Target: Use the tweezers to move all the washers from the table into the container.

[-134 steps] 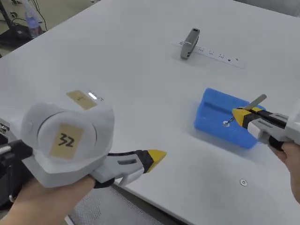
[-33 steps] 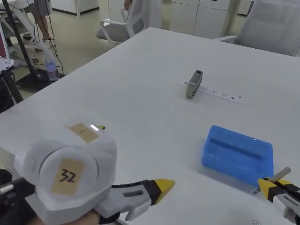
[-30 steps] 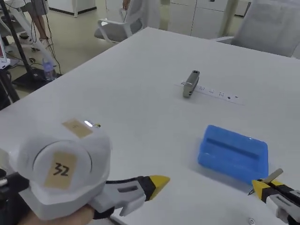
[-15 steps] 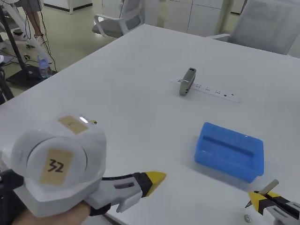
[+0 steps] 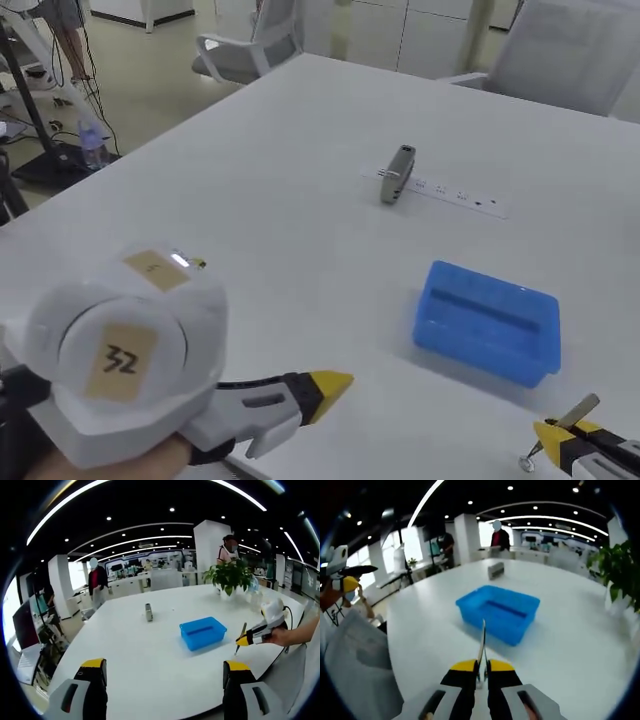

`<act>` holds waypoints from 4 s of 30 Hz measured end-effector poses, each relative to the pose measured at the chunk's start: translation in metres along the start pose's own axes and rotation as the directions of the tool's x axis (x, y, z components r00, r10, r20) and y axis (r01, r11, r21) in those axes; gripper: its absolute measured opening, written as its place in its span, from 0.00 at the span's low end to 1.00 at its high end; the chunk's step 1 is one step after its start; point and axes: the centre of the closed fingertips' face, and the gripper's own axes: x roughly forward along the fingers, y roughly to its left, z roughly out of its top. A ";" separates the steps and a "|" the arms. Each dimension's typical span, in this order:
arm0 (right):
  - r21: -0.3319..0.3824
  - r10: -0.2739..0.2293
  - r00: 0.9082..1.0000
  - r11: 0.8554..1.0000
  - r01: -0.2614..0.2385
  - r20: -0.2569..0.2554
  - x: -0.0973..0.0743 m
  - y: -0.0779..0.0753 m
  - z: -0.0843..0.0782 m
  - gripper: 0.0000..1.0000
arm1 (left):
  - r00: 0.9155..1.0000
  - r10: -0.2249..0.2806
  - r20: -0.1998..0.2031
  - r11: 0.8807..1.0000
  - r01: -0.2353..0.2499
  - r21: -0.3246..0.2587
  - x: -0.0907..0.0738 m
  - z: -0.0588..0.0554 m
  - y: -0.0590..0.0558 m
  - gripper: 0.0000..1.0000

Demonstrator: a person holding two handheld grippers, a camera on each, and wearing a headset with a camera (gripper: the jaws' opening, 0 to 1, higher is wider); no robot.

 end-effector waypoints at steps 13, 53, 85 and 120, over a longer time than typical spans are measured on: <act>-0.011 -0.004 1.000 1.000 0.004 -0.003 -0.002 -0.002 -0.007 0.04 | 1.000 0.000 -0.011 1.000 0.000 0.001 -0.001 -0.004 -0.003 0.99; -0.043 0.001 0.998 0.999 -0.004 -0.068 -0.002 0.002 -0.009 0.02 | 0.999 -0.013 -0.034 1.000 0.013 -0.008 0.001 -0.016 -0.006 0.98; -0.147 0.002 0.999 0.989 -0.008 -0.042 0.071 -0.032 0.093 0.02 | 0.997 -0.062 -0.045 0.998 0.061 -0.010 0.010 -0.017 -0.009 0.96; -0.163 0.054 0.997 0.985 -0.063 -0.057 0.080 -0.026 0.098 0.03 | 0.886 -0.463 0.023 0.873 0.451 0.185 0.055 0.068 -0.052 0.55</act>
